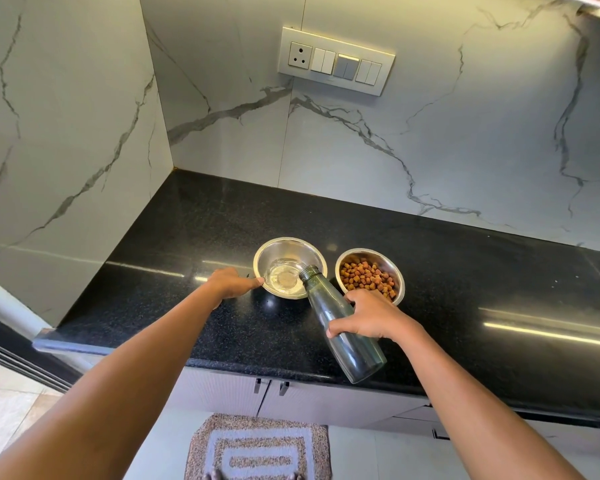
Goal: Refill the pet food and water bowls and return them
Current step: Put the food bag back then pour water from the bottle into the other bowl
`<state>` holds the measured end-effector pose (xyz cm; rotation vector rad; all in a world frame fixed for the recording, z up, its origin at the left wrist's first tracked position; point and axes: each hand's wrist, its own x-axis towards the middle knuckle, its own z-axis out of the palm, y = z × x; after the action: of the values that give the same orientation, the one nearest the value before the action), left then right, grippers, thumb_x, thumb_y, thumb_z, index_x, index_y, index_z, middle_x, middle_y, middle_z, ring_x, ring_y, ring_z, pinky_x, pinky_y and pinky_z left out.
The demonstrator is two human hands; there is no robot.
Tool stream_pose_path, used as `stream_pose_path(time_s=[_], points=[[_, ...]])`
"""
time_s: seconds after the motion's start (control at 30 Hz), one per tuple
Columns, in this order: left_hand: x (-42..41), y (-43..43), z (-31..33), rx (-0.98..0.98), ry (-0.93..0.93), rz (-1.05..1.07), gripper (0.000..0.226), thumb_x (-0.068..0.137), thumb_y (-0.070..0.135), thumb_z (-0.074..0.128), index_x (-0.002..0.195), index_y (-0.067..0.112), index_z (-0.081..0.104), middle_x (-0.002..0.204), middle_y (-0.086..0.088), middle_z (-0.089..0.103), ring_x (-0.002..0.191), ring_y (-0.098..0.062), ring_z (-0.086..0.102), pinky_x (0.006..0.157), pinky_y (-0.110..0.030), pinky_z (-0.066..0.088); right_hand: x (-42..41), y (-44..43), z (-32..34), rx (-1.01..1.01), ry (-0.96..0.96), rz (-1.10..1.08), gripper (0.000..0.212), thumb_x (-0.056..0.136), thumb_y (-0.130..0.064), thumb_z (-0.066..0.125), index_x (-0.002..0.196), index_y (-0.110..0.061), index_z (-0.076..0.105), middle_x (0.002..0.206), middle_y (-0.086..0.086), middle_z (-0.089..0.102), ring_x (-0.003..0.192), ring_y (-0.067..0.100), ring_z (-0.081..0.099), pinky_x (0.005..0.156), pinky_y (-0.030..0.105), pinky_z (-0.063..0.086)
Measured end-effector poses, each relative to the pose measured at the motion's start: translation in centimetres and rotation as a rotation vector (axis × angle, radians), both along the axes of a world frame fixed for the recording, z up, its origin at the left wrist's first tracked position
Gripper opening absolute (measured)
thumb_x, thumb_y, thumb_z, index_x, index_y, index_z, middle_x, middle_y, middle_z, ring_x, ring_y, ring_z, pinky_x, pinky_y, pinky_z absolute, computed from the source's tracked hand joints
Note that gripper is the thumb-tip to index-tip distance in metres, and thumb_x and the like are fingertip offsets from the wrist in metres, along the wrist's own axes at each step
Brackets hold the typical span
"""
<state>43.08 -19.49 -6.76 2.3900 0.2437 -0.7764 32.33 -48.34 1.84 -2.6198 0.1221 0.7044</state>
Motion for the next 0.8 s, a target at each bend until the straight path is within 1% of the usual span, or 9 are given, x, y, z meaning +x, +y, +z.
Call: stream_pose_path(time_s=[0.17, 0.3, 0.4, 0.57, 0.63, 0.73, 0.8], points=[[0.0, 0.13, -0.19, 0.011, 0.0, -0.021, 0.098, 0.079, 0.074, 0.062, 0.144, 0.002, 0.047, 0.155, -0.019, 0.042, 0.14, -0.037, 0.042, 0.111, -0.048, 0.04, 0.26, 0.07, 0.05, 0.001, 0.004, 0.013, 0.06, 0.052, -0.065, 0.082, 0.096, -0.025, 0.071, 0.095, -0.003, 0.073, 0.089, 0.016, 0.07, 0.082, 0.043, 0.064], [0.09, 0.5, -0.47, -0.013, 0.007, -0.006, 0.1, 0.076, 0.075, 0.064, 0.143, 0.002, 0.048, 0.154, -0.019, 0.043, 0.14, -0.038, 0.043, 0.111, -0.049, 0.041, 0.52, 0.19, 0.09, 0.003, 0.013, 0.022, 0.059, 0.053, -0.065, 0.082, 0.094, -0.024, 0.07, 0.094, -0.002, 0.073, 0.088, 0.017, 0.071, 0.08, 0.042, 0.064], [0.03, 0.43, -0.49, -0.032, 0.006, -0.001, 0.098, 0.078, 0.072, 0.065, 0.144, 0.003, 0.047, 0.156, -0.018, 0.041, 0.141, -0.037, 0.042, 0.112, -0.048, 0.039, 0.77, 0.2, 0.09, 0.002, 0.016, 0.021, 0.06, 0.052, -0.066, 0.081, 0.093, -0.024, 0.07, 0.094, -0.001, 0.074, 0.087, 0.018, 0.071, 0.079, 0.042, 0.065], [0.04, 0.22, -0.55, -0.042, -0.008, 0.002, 0.092, 0.081, 0.068, 0.065, 0.145, 0.004, 0.047, 0.156, -0.016, 0.042, 0.14, -0.036, 0.042, 0.11, -0.047, 0.039, 0.97, 0.12, 0.09, 0.001, 0.02, 0.017, 0.058, 0.054, -0.066, 0.082, 0.092, -0.024, 0.07, 0.092, 0.0, 0.073, 0.085, 0.018, 0.071, 0.073, 0.037, 0.063], [0.03, 0.17, -0.58, -0.041, -0.013, 0.0, 0.092, 0.081, 0.068, 0.065, 0.145, 0.004, 0.047, 0.157, -0.016, 0.041, 0.142, -0.035, 0.041, 0.112, -0.047, 0.038, 1.0, 0.05, 0.11, 0.0, 0.029, 0.015, 0.058, 0.054, -0.065, 0.082, 0.092, -0.023, 0.069, 0.093, 0.0, 0.073, 0.085, 0.018, 0.071, 0.073, 0.036, 0.063], [-0.06, 0.11, -0.45, -0.052, -0.018, 0.007, 0.091, 0.082, 0.066, 0.065, 0.146, 0.004, 0.045, 0.157, -0.016, 0.04, 0.142, -0.035, 0.04, 0.113, -0.046, 0.037, 0.96, -0.05, 0.21, 0.0, 0.045, 0.002, 0.058, 0.054, -0.064, 0.083, 0.095, -0.024, 0.071, 0.095, -0.001, 0.074, 0.087, 0.017, 0.072, 0.076, 0.04, 0.066], [-0.04, 0.14, -0.51, -0.062, -0.014, 0.014, 0.091, 0.082, 0.065, 0.066, 0.146, 0.003, 0.046, 0.156, -0.017, 0.041, 0.142, -0.035, 0.041, 0.112, -0.046, 0.038, 0.88, -0.11, 0.27, 0.001, 0.051, -0.008, 0.059, 0.054, -0.063, 0.082, 0.097, -0.024, 0.071, 0.096, -0.001, 0.074, 0.087, 0.017, 0.072, 0.075, 0.041, 0.066]])
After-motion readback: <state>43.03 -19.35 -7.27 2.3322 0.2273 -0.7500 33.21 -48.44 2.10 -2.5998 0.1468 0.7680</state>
